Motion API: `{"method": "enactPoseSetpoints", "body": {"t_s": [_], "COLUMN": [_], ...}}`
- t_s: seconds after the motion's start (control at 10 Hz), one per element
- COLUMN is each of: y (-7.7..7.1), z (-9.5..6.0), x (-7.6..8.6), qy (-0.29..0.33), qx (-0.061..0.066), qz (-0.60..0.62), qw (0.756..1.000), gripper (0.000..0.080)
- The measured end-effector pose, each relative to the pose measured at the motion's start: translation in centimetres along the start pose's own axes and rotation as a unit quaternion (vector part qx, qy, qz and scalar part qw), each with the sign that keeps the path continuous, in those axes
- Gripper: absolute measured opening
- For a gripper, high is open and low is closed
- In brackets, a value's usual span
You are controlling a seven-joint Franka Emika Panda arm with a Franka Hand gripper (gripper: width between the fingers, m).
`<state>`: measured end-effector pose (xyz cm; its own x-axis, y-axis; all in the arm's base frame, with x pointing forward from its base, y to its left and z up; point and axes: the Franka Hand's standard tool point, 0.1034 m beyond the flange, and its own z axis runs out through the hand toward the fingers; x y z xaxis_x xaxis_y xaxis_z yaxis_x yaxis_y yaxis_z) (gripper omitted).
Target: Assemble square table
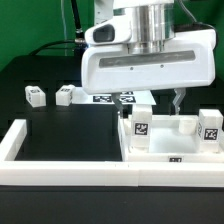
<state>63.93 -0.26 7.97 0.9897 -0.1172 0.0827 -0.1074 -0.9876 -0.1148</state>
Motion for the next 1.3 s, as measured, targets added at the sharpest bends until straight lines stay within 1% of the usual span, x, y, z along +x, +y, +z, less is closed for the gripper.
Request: {"method": "enactPoseSetpoints", "body": {"t_s": [0.1, 0.2, 0.3, 0.5, 0.7, 0.8, 1.0, 1.1, 1.2, 1.3], "y": [0.56, 1.02, 1.36, 1.28, 1.21, 1.22, 1.17, 1.14, 1.23, 1.16], "z": [0.40, 0.86, 0.91, 0.94, 0.95, 0.95, 0.96, 0.96, 1.05, 1.08], "x": [0.82, 0.29, 0.52, 0.49, 0.48, 0.48, 0.48, 0.48, 0.73, 0.85], "qy": [-0.005, -0.034, -0.033, -0.033, -0.032, -0.032, -0.031, -0.030, -0.020, -0.016], "qx": [-0.007, -0.008, -0.010, -0.010, -0.012, -0.012, -0.014, -0.014, -0.013, -0.005], "qz": [-0.003, -0.004, 0.007, 0.013, 0.083, 0.101, 0.171, 0.224, 0.285, 0.376], "qw": [1.000, 0.999, 0.999, 0.999, 0.996, 0.994, 0.985, 0.974, 0.958, 0.927], "gripper": [0.0649, 0.0649, 0.0649, 0.0649, 0.0383, 0.0284, 0.0284, 0.0284, 0.0284, 0.0284]}}
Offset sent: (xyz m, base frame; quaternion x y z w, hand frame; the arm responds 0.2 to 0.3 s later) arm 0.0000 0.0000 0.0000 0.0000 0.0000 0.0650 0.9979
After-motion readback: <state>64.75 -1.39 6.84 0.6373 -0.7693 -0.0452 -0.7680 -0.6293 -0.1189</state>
